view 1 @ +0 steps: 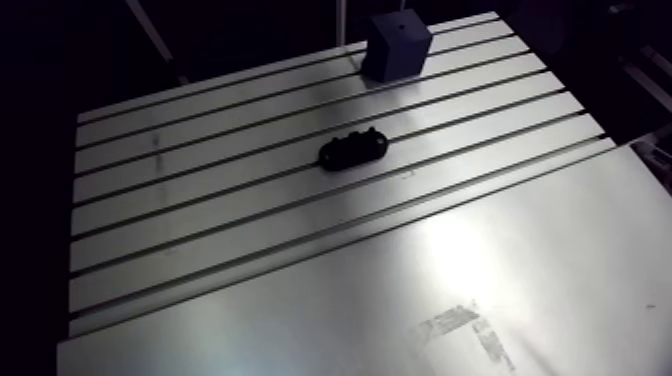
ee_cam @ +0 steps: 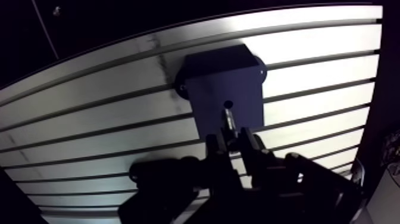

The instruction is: Pick up the M10 bolt and insert it into the hole until fully seated.

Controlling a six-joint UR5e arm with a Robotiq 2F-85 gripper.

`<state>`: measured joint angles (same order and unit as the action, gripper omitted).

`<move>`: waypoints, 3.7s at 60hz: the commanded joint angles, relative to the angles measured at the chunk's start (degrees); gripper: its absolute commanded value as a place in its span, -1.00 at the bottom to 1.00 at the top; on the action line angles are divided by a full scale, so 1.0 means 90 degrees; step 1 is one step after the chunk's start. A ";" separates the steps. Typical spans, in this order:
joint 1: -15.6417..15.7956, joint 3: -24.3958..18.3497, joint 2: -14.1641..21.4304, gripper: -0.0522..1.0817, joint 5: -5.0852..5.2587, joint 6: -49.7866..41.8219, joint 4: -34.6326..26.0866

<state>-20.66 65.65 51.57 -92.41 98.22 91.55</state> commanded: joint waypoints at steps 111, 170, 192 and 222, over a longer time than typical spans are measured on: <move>-0.0049 0.0141 -0.0092 0.99 -0.0030 0.0000 0.0057; -0.0088 0.0188 -0.0102 0.99 -0.0030 -0.0008 0.0086; -0.0088 0.0209 -0.0102 0.99 -0.0009 -0.0011 0.0096; -0.0098 0.0180 -0.0092 0.99 -0.0020 0.0000 0.0078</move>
<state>-21.48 67.40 50.66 -92.56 98.19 92.33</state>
